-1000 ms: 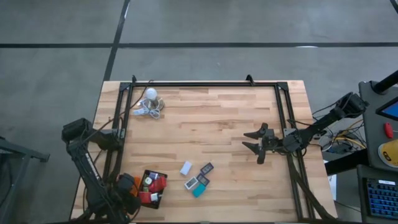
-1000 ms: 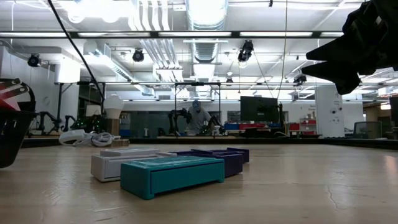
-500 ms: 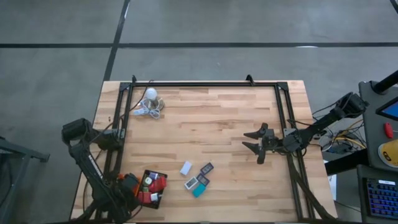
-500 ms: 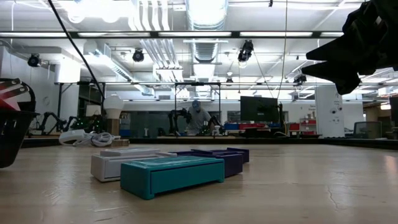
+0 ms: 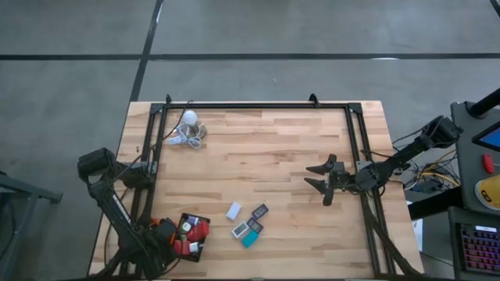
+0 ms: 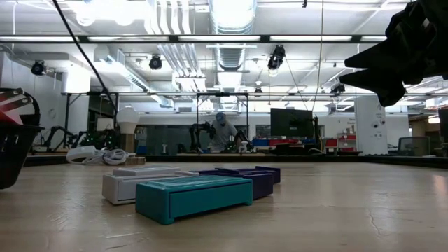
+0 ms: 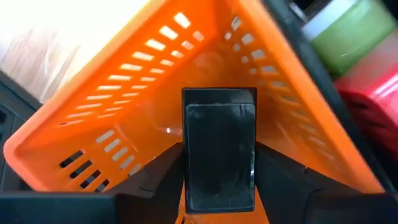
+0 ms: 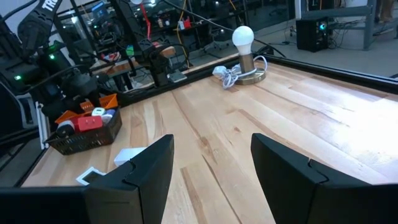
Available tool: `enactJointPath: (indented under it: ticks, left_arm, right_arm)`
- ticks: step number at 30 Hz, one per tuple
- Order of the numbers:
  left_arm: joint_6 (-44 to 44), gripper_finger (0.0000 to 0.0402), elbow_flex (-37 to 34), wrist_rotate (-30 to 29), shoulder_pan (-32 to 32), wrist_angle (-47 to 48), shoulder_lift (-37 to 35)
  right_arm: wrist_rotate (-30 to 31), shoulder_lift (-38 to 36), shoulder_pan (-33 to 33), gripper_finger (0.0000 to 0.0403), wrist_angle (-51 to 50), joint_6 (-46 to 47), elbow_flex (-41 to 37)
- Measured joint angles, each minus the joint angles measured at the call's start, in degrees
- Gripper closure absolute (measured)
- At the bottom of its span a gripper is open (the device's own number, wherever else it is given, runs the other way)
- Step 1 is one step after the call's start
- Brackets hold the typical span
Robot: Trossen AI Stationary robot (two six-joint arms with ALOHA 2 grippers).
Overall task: Pick & Place Office items
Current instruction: Put the black digital clock into the orange basket, then put the top white digital clock into the orange basket
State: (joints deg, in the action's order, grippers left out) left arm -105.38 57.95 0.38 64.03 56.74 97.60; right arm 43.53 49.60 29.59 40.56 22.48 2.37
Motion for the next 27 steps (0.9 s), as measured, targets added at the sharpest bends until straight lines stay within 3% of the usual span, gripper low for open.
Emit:
enactJointPath:
  ticks: [16,23,27]
  left_arm:
    - [0.7,0.0153,0.1,-0.9,0.0,-0.6,-0.9]
    - [-0.2,0.0152,0.1,-0.3,-0.2,2.3,-9.7]
    - [-7.4,0.0152,0.1,-6.6,-0.8,5.1,-17.0]
  right_arm:
    - [0.0,0.0,0.0,0.0193,0.0,0.0,0.0]
    - [0.0,0.0,0.0,0.0193,0.0,0.0,0.0]
    - [0.0,0.0,0.0,0.0193,0.0,0.0,0.0]
